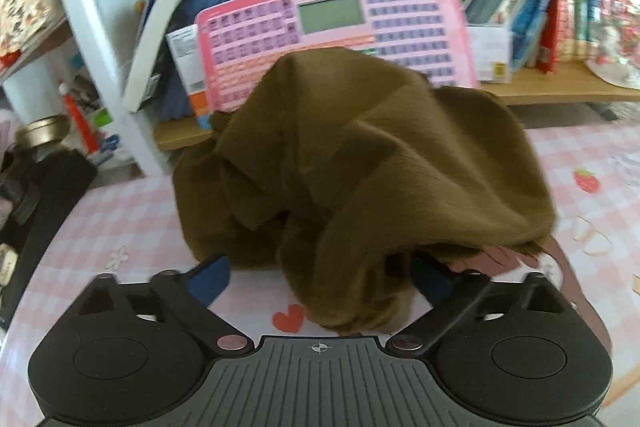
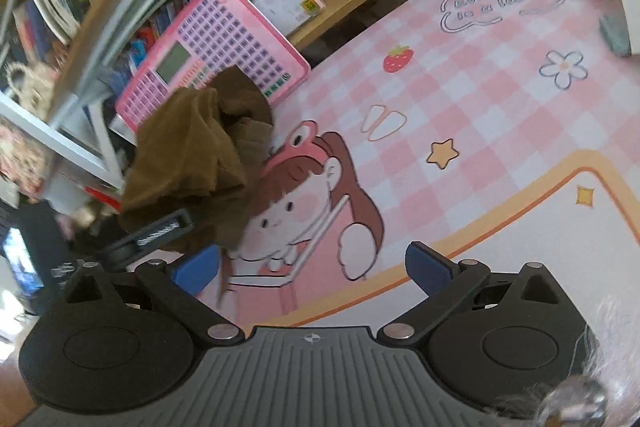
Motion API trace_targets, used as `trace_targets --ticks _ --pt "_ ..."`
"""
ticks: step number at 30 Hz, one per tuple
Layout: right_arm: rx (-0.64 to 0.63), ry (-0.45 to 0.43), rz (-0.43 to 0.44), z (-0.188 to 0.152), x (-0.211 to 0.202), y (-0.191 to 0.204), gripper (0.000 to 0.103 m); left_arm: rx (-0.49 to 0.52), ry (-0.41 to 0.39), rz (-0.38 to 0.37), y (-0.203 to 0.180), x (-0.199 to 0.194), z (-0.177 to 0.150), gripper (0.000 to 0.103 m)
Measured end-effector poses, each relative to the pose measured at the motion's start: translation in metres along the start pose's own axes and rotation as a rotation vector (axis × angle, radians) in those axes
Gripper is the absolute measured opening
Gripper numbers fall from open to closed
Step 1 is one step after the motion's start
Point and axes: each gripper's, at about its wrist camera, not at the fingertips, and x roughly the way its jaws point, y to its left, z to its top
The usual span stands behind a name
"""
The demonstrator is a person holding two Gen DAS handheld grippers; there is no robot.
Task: Fold clothes
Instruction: 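Reach both grippers into the crumpled brown garment and close on it, then lift the brown garment with both grippers and spread it flat on the mat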
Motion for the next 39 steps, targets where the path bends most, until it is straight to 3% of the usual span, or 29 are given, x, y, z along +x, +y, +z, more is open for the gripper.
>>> trace_targets --ticks 1,2,3,5,6,13,17,20,27,31,39 --pt "0.010 0.007 0.013 0.001 0.000 -0.001 0.101 -0.004 -0.001 0.016 0.002 0.000 0.002 0.070" --pt "0.019 0.014 0.026 0.003 -0.001 -0.001 0.101 -0.009 0.001 0.026 0.004 0.000 0.005 0.053" --pt "0.029 0.021 0.040 0.004 -0.001 -0.002 0.101 -0.014 0.003 0.023 0.006 -0.002 0.007 0.029" --pt "0.054 0.040 0.072 0.006 -0.001 -0.003 0.101 -0.023 -0.017 0.007 0.007 -0.010 0.009 0.008" --pt "0.072 0.050 0.094 0.007 0.000 -0.004 0.101 -0.023 -0.041 -0.012 0.008 -0.019 0.009 0.005" --pt "0.295 0.144 0.259 0.003 0.016 -0.017 0.101 0.020 -0.207 -0.144 0.005 -0.101 0.003 0.003" --pt "0.455 0.205 0.394 -0.006 0.029 -0.018 0.101 0.011 -0.239 -0.175 0.007 -0.141 -0.009 0.003" --pt "0.504 0.247 0.474 -0.011 0.040 -0.009 0.101 -0.009 -0.246 -0.213 0.009 -0.167 -0.018 0.003" --pt "0.616 0.305 0.565 -0.020 0.063 0.003 0.101 -0.004 -0.229 -0.227 0.013 -0.216 -0.051 0.003" --pt "0.671 0.321 0.569 -0.025 0.078 0.005 0.101 -0.040 -0.240 -0.217 0.028 -0.245 -0.068 0.003" --pt "0.727 0.382 0.605 -0.046 0.104 0.027 0.095 -0.146 -0.361 -0.252 0.054 -0.296 -0.073 0.003"
